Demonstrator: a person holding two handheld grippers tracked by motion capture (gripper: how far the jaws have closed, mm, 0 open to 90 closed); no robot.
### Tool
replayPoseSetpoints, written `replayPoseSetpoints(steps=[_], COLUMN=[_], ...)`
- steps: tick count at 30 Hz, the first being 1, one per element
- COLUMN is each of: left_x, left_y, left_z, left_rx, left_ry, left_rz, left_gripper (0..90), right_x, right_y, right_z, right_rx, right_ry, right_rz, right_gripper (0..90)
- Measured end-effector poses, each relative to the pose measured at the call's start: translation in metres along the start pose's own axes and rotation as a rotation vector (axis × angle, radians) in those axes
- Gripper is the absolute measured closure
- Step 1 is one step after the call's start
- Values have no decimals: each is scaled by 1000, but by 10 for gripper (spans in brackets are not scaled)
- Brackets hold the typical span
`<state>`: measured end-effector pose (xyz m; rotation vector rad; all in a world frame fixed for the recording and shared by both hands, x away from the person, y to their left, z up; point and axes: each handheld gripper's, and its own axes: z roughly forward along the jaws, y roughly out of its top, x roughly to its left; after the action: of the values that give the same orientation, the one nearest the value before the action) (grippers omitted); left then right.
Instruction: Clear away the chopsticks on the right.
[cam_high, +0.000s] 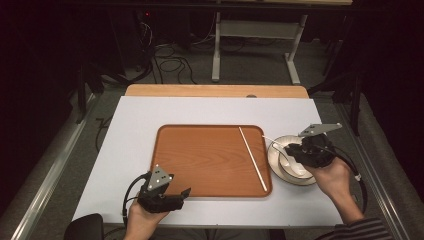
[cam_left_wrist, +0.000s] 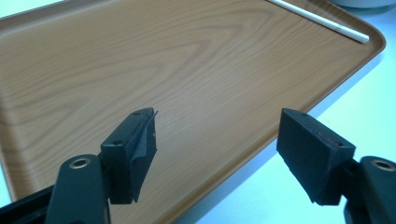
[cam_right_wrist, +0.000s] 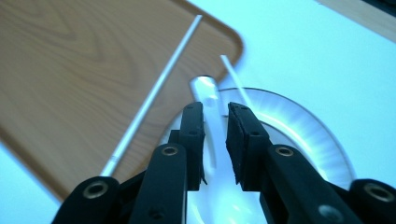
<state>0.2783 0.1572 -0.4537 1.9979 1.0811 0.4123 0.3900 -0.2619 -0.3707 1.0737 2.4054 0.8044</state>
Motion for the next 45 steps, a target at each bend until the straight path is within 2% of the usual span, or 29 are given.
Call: replayPoseSetpoints(steps=[1,4,5,6,11,16,17,23,35,45], left_x=[0,0,0,0,0,1,1,1,1,1], left_y=[0,-2,-2,-3,-5,-7,-8,-8,-8,-7], left_z=[0,-2,-3,-3,-6,-8,-8,-10,-9,-8], left_rx=[0,-1,-2,-2,-2,-4,-4,0,0,1], left_ry=[0,8,10,14,30,34,37,47,43,39], left_rz=[0,-9,-12,-14,-23,-39,-41,-40,-37,-34], left_gripper=[290,289,289,289,289,289,289,289,290,289], right_x=[0,-12,-21,-21,-40,-56,-62,-77,-81,-78], right_y=[0,-2,-4,-4,-9,-18,-23,-35,-58,-59], right_z=[0,-4,-7,-7,-11,-6,-4,3,14,22], right_rx=[0,5,14,14,23,48,58,98,202,245], right_ry=[0,-20,-31,-31,-47,-54,-53,-63,-71,-64], right_rz=[0,14,24,24,59,84,102,139,138,124], right_gripper=[778,779,781,781,788,791,793,795,790,764])
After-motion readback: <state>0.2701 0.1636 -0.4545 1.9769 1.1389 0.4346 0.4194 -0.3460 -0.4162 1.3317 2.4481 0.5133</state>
